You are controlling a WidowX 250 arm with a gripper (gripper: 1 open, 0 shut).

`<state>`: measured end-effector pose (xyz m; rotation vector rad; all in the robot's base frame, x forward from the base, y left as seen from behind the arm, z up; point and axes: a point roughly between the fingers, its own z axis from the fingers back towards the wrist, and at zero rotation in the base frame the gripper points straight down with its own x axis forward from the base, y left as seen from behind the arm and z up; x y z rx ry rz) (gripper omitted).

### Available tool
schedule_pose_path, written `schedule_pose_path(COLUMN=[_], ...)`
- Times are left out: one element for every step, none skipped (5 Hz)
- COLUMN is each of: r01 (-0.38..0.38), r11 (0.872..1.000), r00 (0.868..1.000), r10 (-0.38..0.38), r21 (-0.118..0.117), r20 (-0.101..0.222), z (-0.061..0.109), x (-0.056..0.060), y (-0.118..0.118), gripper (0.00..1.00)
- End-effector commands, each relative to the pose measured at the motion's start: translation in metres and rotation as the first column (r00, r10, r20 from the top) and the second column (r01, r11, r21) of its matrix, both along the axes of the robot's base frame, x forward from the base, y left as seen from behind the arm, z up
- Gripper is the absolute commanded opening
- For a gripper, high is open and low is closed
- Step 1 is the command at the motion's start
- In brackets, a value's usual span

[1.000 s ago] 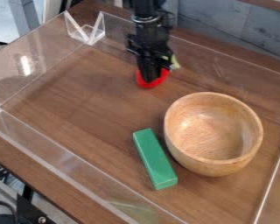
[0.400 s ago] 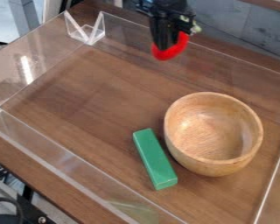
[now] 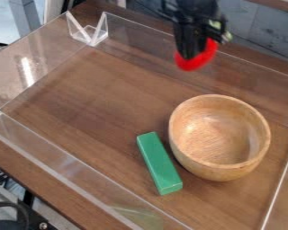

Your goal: Move the red fruit to the right

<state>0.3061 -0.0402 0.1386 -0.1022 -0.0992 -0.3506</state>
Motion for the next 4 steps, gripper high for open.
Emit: schedule_pose_path(r01=[0.019, -0.001, -0.026, -0.039], r11=[0.999, 0.999, 0.998, 0.997], r00=[0.999, 1.000, 0.999, 0.997], r10=[-0.019, 0.001, 0.024, 0.034], r21=[-0.031, -0.047, -0.062, -0.068], r20=[0.027, -0.004, -0.042, -0.071], z=[0.011, -0.002, -0.015, -0.032], x=[-0.012, -0.017, -0.021, -0.038], y=[-0.015, -0.039, -0.060, -0.071], gripper=[0.00, 0.00, 0.00, 0.00])
